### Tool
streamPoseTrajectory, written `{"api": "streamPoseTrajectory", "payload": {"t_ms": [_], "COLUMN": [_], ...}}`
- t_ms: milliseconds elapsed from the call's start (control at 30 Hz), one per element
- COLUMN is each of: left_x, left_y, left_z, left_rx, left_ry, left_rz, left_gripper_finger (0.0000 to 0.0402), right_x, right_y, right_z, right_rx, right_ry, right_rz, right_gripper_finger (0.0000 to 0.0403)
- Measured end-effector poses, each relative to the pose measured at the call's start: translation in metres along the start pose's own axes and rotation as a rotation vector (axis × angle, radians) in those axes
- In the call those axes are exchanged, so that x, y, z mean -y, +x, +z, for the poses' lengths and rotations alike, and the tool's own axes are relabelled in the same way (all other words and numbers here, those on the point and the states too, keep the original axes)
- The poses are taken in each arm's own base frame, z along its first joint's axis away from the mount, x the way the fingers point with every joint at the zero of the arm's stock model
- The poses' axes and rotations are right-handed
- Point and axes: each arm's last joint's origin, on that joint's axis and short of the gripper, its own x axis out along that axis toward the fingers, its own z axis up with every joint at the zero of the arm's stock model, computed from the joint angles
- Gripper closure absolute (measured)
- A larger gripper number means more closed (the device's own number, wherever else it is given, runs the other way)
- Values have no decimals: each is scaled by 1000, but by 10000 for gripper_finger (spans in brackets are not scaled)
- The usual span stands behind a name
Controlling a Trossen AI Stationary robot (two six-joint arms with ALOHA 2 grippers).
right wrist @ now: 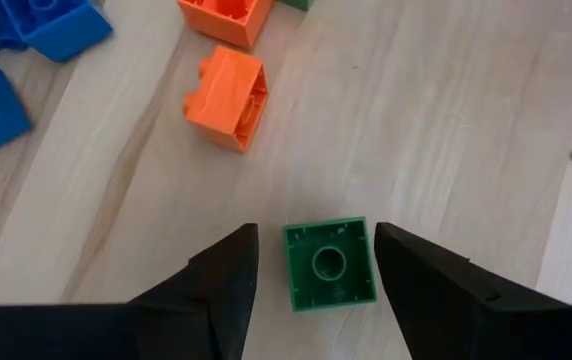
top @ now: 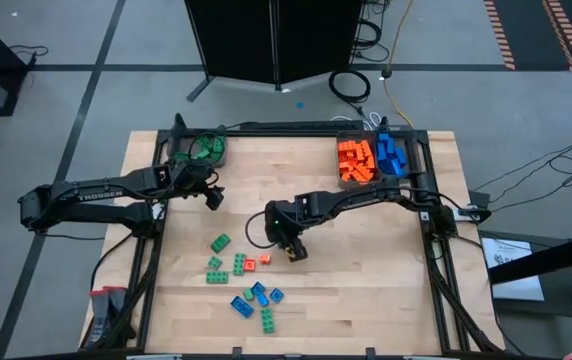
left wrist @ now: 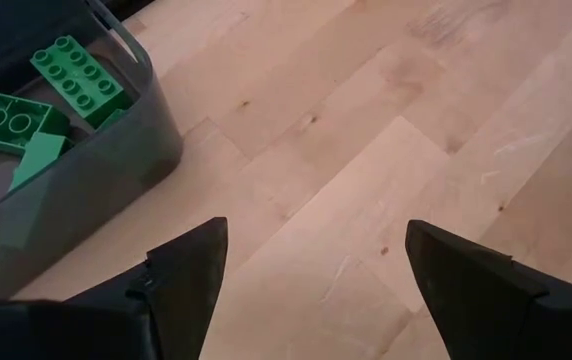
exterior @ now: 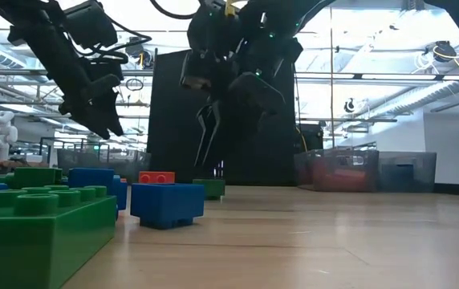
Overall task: Sort blocks
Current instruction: Put the green game piece into the left black bin
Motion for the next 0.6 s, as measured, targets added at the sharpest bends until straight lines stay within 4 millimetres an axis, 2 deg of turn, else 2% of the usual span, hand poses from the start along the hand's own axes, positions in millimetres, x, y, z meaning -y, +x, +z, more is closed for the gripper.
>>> {"api": "streamPoseTrajectory", "payload": {"t_ms": [100, 400, 600], "left_x": [0, 0, 0], "left_y": [0, 0, 0], "left_z": [0, 0, 0], "left_rx": [0, 0, 1], "left_ry": [0, -1, -2], "left_rz": [0, 0, 0], "left_gripper_finger": [96, 96, 96], "right_x": [0, -1, 2], "right_y": [0, 0, 5], "right_z": [0, -2, -4], "right_rx": [-2, -29, -45], "right_ry": [-10, 30, 39], "right_rz": [0, -23, -50], "right_gripper_finger": [190, 82, 82]}}
